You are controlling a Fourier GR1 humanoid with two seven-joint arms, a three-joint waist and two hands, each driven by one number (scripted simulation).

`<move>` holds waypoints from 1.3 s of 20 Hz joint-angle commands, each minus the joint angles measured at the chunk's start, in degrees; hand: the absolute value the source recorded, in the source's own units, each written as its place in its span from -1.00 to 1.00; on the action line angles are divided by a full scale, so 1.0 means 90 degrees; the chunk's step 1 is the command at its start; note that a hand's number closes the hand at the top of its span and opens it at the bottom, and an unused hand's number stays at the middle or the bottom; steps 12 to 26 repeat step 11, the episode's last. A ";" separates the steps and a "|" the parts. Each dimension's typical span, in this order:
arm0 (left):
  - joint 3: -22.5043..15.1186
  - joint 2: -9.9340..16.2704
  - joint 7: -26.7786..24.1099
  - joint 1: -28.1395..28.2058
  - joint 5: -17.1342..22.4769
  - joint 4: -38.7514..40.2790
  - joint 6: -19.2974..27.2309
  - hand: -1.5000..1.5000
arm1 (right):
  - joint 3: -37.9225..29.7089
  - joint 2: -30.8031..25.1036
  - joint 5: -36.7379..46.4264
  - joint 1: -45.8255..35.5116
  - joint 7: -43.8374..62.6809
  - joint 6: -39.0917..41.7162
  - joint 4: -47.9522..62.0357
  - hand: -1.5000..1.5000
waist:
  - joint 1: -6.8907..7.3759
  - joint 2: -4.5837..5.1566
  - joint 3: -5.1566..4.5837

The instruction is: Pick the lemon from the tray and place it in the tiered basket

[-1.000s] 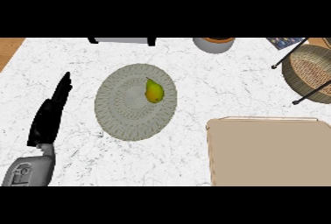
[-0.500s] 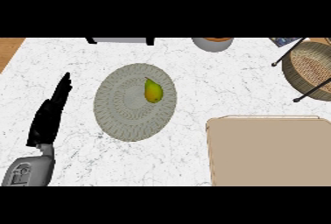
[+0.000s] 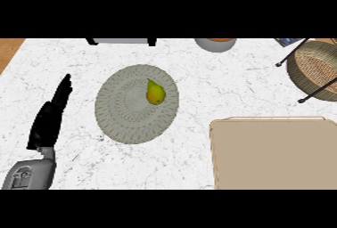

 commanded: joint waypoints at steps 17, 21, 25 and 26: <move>0.0097 0.0064 -0.0079 0.0103 0.0073 0.0038 -0.0083 0.00 | -0.0811 -0.1701 -0.0715 0.1591 -0.1281 0.1815 0.0858 -1.00 | -0.0047 0.0042 0.0046; 0.0097 0.0064 -0.0079 0.0103 0.0073 0.0038 -0.0083 0.00 | -0.0811 -0.1701 -0.0715 0.1591 -0.1281 0.1815 0.0858 -1.00 | -0.0047 0.0042 0.0046; 0.0097 0.0064 -0.0079 0.0103 0.0073 0.0038 -0.0083 0.00 | -0.0811 -0.1701 -0.0715 0.1591 -0.1281 0.1815 0.0858 -1.00 | -0.0047 0.0042 0.0046; 0.0097 0.0064 -0.0079 0.0103 0.0073 0.0038 -0.0083 0.00 | -0.0811 -0.1701 -0.0715 0.1591 -0.1281 0.1815 0.0858 -1.00 | -0.0047 0.0042 0.0046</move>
